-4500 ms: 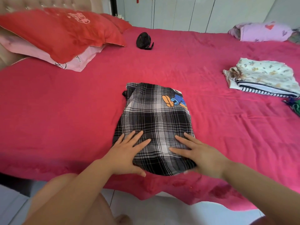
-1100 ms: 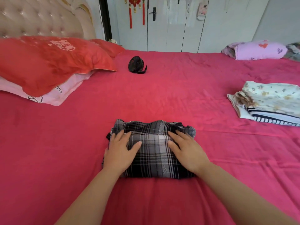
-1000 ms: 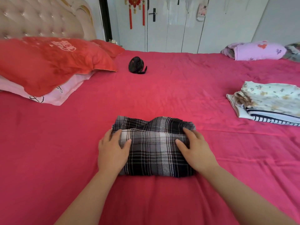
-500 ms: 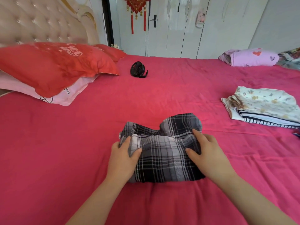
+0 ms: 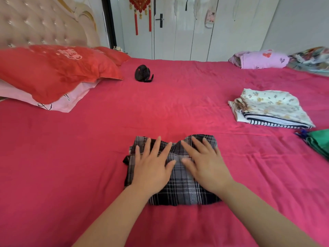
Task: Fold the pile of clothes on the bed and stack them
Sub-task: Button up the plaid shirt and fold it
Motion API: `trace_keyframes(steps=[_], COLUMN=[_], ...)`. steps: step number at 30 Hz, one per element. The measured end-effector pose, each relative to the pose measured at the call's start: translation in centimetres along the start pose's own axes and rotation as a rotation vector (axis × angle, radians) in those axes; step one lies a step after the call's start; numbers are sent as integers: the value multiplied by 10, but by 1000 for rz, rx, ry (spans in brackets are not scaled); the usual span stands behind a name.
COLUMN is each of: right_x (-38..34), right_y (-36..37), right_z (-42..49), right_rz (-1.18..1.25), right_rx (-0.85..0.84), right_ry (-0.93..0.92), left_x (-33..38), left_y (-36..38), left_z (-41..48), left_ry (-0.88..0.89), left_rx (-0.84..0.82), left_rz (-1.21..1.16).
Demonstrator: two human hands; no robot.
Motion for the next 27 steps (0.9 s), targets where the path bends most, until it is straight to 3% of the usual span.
trace_keyframes(steps=[4, 11, 17, 19, 23, 27], right_x=[20, 37, 36, 37, 63, 77], right_y=[55, 86, 73, 58, 28, 27], right_z=[-8, 10, 10, 4, -14, -37], right_rz=[-96, -31, 67, 123, 230, 356], right_rx=[-222, -247, -290, -238, -83, -107], right_ry=[78, 154, 152, 141, 286, 464], left_x=[-31, -45, -42, -43, -58, -72], left_y=[53, 82, 78, 61, 16, 25], left_z=[-9, -3, 3, 6, -3, -31], left_ry=[-140, -199, -196, -181, -327, -585], left_rx=[-249, -237, -426, -385, -35, -152], left_rz=[36, 5, -36, -65, -49, -229])
Point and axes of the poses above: each hand's wrist, its own z-axis towards the middle knuckle, its own y-axis out of the palm, x = y × z, the point moved 8 cm from there along z, towards the middle knuckle, and after that the axes turned 10 degrees about x, right-handed, at the moved point
